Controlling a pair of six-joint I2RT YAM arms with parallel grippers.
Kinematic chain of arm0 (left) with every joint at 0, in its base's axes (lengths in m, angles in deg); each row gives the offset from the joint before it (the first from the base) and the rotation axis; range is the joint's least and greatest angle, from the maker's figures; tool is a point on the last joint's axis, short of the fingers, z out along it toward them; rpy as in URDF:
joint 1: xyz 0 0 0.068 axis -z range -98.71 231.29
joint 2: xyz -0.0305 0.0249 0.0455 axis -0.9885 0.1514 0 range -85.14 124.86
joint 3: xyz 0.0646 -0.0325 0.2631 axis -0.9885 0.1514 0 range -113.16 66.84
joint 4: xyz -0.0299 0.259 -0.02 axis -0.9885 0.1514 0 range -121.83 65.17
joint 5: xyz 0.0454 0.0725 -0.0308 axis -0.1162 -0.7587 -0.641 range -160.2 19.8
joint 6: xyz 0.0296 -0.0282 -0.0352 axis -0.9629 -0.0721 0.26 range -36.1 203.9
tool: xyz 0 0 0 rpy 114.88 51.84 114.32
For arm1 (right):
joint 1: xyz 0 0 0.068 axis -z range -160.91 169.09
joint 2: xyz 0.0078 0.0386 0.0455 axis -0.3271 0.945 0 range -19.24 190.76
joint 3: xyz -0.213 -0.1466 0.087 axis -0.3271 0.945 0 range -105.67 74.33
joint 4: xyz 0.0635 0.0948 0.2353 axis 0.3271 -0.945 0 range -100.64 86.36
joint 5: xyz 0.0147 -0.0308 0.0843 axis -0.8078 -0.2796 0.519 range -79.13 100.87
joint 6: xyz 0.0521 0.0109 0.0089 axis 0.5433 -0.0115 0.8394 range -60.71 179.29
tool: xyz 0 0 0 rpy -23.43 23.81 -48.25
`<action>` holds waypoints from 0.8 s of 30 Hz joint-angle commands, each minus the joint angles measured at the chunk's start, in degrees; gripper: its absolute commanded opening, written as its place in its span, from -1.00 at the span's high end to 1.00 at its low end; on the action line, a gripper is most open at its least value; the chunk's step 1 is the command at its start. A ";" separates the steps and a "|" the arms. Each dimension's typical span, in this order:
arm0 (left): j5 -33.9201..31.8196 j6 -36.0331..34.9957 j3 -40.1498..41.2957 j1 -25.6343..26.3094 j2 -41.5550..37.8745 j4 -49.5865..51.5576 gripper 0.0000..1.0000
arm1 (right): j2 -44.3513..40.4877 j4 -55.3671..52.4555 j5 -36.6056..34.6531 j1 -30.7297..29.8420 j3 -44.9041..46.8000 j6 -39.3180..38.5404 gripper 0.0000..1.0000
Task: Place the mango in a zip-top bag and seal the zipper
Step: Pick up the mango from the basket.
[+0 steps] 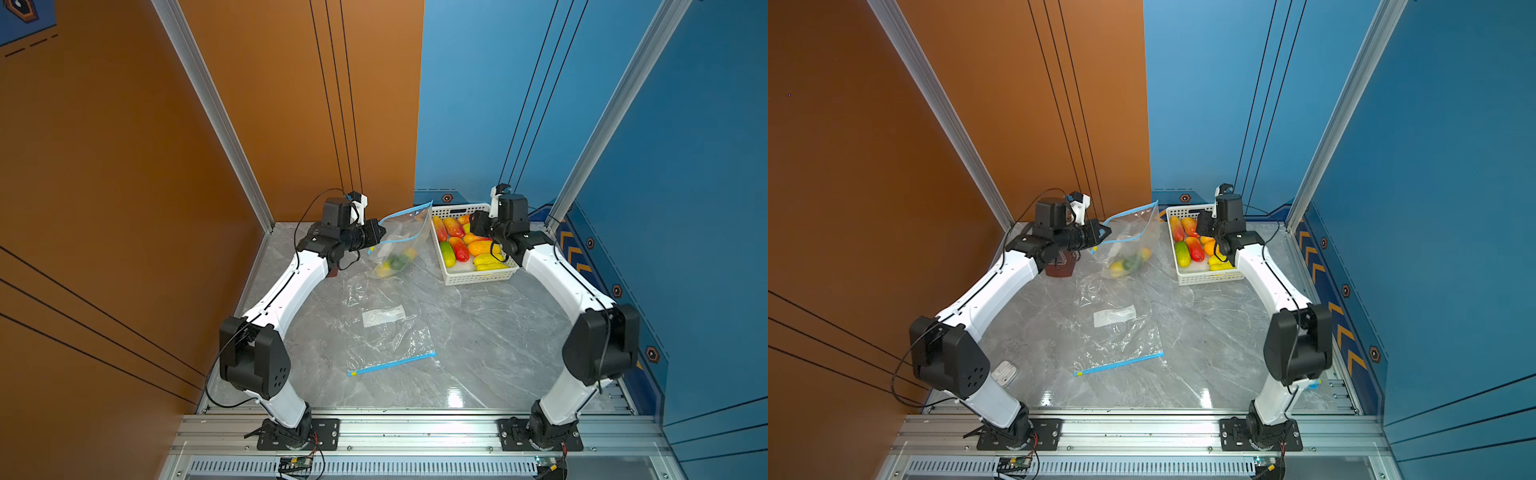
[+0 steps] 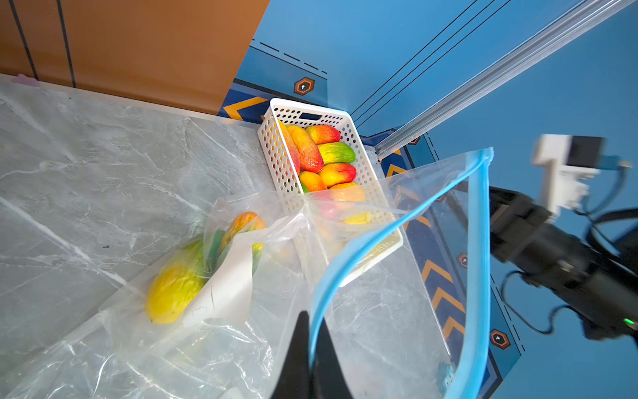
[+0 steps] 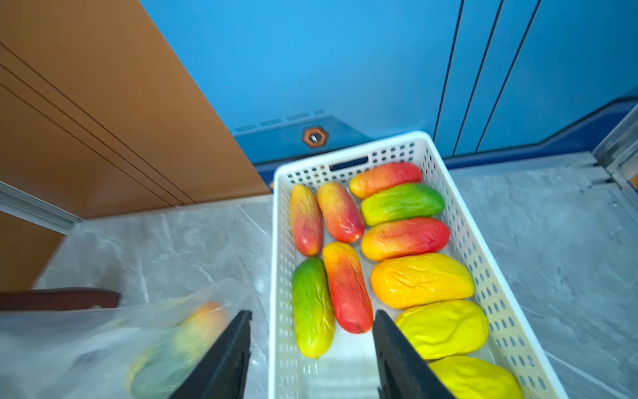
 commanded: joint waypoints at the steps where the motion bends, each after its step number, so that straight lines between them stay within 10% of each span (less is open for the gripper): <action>1: -0.16 -1.31 0.95 -0.28 -1.07 0.25 1.00 | 10.15 -16.64 -0.79 -0.16 -8.67 -4.54 0.09; 24: 0.72 -1.73 1.29 -0.02 -0.98 0.30 1.00 | 42.30 -29.94 -1.87 -0.82 -42.26 -4.99 -0.24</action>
